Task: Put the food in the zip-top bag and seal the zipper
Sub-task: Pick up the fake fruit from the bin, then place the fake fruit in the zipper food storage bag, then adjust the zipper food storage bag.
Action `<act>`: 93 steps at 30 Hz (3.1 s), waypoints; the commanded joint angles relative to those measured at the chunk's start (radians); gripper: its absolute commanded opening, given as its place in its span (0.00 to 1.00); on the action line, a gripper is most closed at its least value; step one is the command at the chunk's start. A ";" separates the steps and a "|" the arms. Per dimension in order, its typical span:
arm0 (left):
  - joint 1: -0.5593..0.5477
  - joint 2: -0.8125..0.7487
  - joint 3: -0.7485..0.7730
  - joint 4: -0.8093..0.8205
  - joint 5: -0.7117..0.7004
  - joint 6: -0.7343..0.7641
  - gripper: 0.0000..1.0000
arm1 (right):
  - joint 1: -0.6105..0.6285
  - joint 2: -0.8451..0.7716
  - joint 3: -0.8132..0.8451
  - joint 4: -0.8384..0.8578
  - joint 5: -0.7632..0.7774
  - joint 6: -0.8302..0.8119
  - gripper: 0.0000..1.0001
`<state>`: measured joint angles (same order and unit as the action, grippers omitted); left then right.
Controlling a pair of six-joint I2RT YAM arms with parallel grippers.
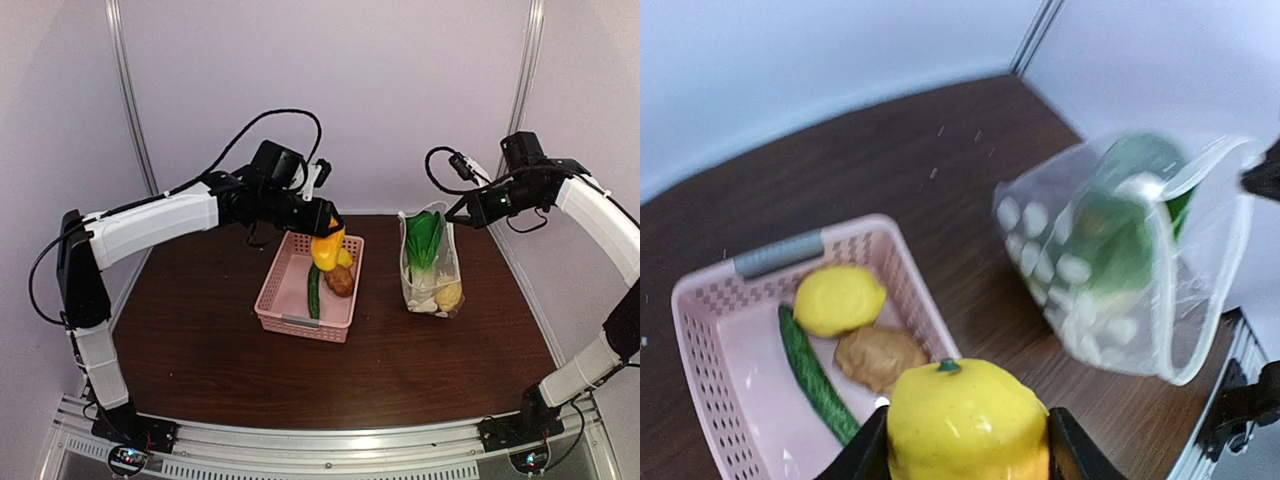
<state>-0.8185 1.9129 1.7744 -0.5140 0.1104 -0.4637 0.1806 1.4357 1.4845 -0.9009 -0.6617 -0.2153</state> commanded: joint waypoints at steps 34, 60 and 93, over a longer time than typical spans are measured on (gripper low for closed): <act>-0.301 0.255 -0.204 1.234 -0.300 0.137 0.60 | -0.046 0.027 0.091 -0.051 -0.290 0.194 0.00; -0.274 0.199 -0.028 0.446 -0.187 -0.210 0.62 | -0.049 -0.021 -0.028 0.049 -0.154 0.155 0.00; -0.239 0.292 0.193 0.445 -0.131 -0.078 0.00 | -0.054 -0.058 0.044 -0.028 0.350 0.039 0.00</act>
<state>-1.1057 2.1639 1.9411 -0.0891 0.0086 -0.5686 0.1337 1.4006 1.4715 -0.8982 -0.3931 -0.1535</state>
